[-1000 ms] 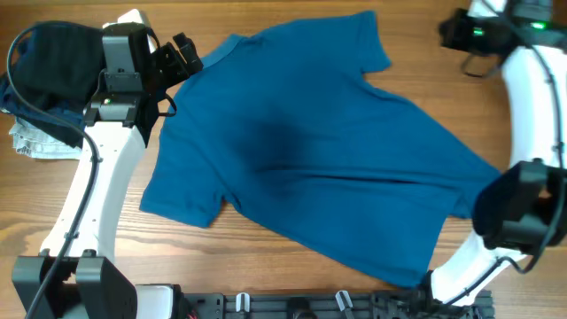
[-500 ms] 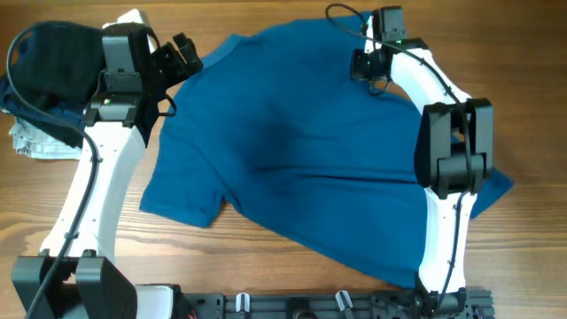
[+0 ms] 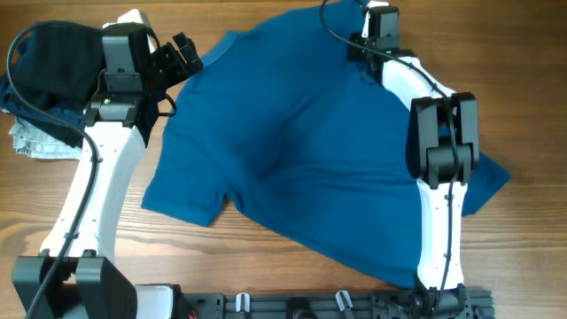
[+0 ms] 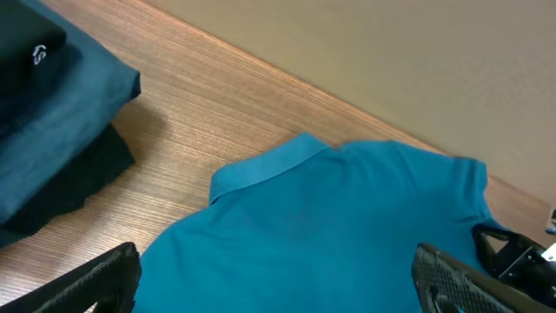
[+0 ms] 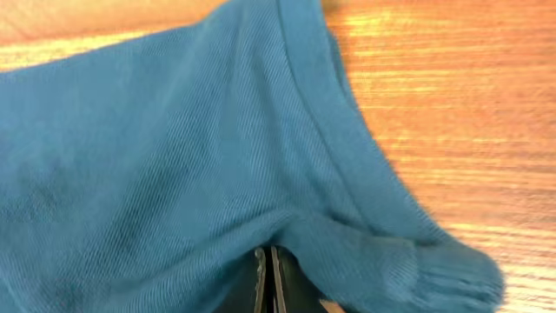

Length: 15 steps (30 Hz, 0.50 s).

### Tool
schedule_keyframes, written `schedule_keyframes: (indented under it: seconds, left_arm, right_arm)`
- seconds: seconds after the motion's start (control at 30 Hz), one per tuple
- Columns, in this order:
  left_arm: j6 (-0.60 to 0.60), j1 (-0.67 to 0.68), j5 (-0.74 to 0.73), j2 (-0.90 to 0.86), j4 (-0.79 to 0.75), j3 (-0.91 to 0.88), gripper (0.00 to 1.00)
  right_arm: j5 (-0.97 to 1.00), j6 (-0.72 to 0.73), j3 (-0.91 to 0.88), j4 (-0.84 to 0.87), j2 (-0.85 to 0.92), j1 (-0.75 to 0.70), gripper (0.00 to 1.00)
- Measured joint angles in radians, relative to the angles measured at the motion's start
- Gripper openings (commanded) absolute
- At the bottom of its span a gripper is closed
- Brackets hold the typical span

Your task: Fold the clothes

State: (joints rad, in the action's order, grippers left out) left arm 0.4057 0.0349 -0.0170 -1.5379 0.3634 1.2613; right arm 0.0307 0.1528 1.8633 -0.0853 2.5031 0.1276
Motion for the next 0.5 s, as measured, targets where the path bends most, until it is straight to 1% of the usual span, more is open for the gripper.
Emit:
schedule_keyframes:
  seconds: [0.03,0.07,0.1,0.13,0.17,0.23,0.3,0.33,0.37,0.43,0.47,0.5]
  left_arm:
    - [0.0,0.0,0.0,0.0,0.0,0.0,1.0]
    - [0.0,0.0,0.0,0.0,0.0,0.0,1.0]
    - [0.0,0.0,0.0,0.0,0.0,0.0,1.0]
    - [0.0,0.0,0.0,0.0,0.001,0.0,1.0]
    - [0.0,0.0,0.0,0.0,0.0,0.0,1.0]
    - [0.0,0.0,0.0,0.0,-0.001,0.0,1.0]
    - [0.0,0.0,0.0,0.0,0.0,0.0,1.0]
    - [0.0,0.0,0.0,0.0,0.003,0.0,1.0]
    - [0.0,0.0,0.0,0.0,0.002,0.0,1.0]
    - [0.0,0.0,-0.001,-0.001,0.003,0.0,1.0]
    - [0.0,0.0,0.0,-0.001,-0.003,0.0,1.0]
    - [0.0,0.0,-0.002,-0.001,0.0,0.0,1.0]
  right_arm:
    - [0.007,-0.011,0.026,-0.034,0.001,0.0,0.18]
    - [0.024,-0.021,0.058,-0.071,0.001,0.0,0.41]
    - [0.058,-0.026,0.103,-0.114,0.001,0.0,0.46]
    - [0.089,-0.024,0.133,-0.161,-0.01,0.0,0.47]
    - [0.128,-0.021,0.142,-0.259,-0.061,0.0,0.42]
    - [0.149,-0.008,0.15,-0.418,-0.14,-0.005,0.34]
    - [0.162,0.028,0.159,-0.619,-0.293,-0.019,0.33]
    - [0.157,0.035,0.169,-0.752,-0.389,-0.038,0.27]
    - [0.148,0.043,0.178,-0.875,-0.466,-0.062,0.27]
    - [0.142,0.048,0.185,-1.01,-0.521,-0.09,0.26]
    - [0.134,0.05,0.185,-1.071,-0.535,-0.106,0.2]
    - [0.113,0.052,0.185,-1.144,-0.542,-0.134,0.08]
